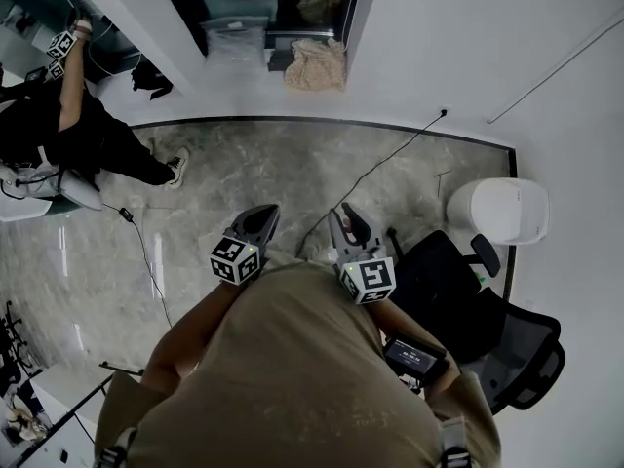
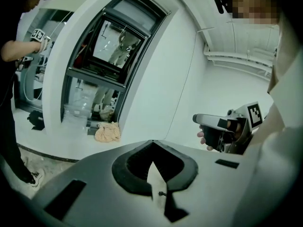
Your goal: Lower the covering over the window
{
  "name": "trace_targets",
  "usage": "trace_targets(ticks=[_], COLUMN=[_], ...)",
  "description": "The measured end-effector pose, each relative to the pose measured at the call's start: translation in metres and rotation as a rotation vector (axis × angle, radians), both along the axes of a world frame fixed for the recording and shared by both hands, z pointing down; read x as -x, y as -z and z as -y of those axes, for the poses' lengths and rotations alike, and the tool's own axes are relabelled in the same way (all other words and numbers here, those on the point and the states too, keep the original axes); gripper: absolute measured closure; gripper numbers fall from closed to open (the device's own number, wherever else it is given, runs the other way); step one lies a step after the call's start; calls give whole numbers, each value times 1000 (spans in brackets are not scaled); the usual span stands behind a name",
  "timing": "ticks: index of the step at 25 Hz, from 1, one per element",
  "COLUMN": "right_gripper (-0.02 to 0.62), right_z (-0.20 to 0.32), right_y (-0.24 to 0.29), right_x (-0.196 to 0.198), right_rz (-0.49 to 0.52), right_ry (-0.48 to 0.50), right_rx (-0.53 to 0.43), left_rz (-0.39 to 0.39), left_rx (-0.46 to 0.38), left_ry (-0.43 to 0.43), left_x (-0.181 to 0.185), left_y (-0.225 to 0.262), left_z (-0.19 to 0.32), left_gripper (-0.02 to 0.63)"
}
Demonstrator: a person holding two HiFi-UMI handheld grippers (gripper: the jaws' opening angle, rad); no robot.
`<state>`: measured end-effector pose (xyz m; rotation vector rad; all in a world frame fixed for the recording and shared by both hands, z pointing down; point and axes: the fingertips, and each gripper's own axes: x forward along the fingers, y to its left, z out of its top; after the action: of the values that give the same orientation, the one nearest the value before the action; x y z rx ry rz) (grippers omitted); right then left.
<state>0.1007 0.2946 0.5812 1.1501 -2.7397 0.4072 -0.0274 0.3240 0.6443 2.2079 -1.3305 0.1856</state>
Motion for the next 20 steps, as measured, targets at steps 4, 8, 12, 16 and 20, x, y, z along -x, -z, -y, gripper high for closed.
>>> trace_targets(ticks=[4, 8, 12, 16, 20], right_gripper=[489, 489, 489, 489, 489], right_z=[-1, 1, -1, -2, -4], right_y=[8, 10, 13, 19, 25], right_x=[17, 45, 82, 122, 159], right_rz=[7, 3, 14, 30, 61], right_ry=[30, 53, 54, 49, 58], right_rx=[-12, -22, -15, -4, 8], left_rz=[19, 15, 2, 5, 2], left_rx=[-6, -7, -2, -4, 12], left_ry=[-19, -17, -18, -47, -99], left_x=[7, 30, 68, 108, 135], left_y=[2, 2, 6, 14, 17], left_z=[-2, 1, 0, 6, 7], left_gripper=[592, 592, 592, 592, 592])
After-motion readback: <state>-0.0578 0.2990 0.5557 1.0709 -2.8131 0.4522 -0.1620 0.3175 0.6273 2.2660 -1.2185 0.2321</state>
